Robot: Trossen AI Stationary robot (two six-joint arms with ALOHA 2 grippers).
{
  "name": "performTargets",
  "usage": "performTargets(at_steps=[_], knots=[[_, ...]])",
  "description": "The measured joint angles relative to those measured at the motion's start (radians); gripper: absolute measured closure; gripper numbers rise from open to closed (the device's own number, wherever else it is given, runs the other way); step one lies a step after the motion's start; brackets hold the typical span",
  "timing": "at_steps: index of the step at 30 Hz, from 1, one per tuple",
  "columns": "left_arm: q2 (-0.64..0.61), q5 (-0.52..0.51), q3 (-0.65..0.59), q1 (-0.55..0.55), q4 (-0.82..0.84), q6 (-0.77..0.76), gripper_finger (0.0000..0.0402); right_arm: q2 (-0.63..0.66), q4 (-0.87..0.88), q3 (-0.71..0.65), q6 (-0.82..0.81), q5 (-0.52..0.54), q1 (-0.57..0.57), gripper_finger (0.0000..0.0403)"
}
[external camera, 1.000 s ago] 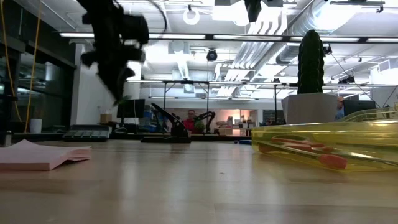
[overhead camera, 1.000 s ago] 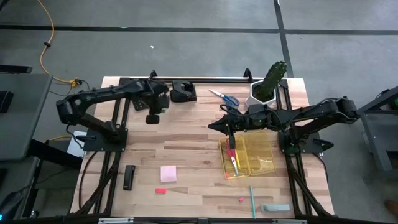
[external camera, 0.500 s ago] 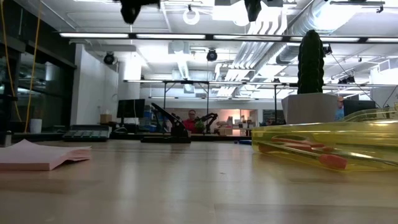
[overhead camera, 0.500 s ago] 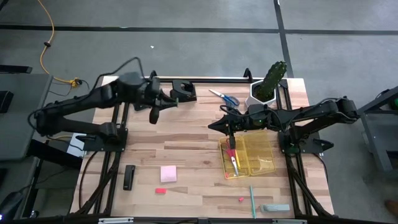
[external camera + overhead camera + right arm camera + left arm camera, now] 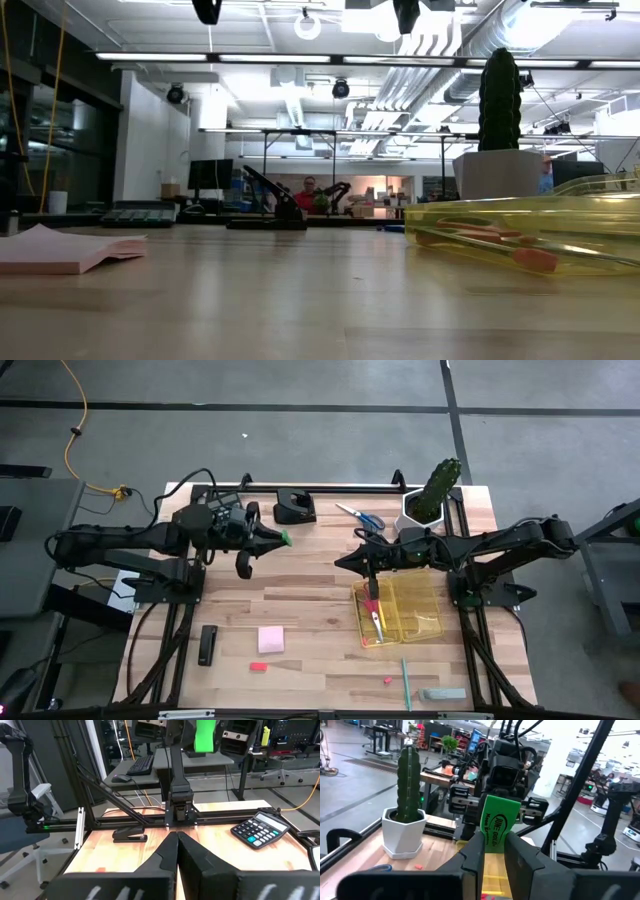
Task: Pack school essentials
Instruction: Put the green eraser into the yellow box
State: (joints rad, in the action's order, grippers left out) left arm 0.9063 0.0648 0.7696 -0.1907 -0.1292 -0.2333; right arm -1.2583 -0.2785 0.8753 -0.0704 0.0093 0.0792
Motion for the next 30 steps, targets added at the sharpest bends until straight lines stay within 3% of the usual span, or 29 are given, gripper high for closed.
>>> performTargets(at_steps=[21,25,30], knots=[[0.001,-0.028,-0.001,0.003,-0.035,-0.034,0.0353,0.000,-0.035,0.000,0.000,0.001,0.000,0.0402],[0.014,-0.029,0.000,0.003,-0.088,-0.079,0.0353,-0.007,-0.106,0.002,-0.021,0.030,0.000,0.0402],[0.080,-0.048,0.000,0.003,-0.199,-0.171,0.0353,-0.049,-0.058,0.098,0.005,0.098,0.000,0.0359]])
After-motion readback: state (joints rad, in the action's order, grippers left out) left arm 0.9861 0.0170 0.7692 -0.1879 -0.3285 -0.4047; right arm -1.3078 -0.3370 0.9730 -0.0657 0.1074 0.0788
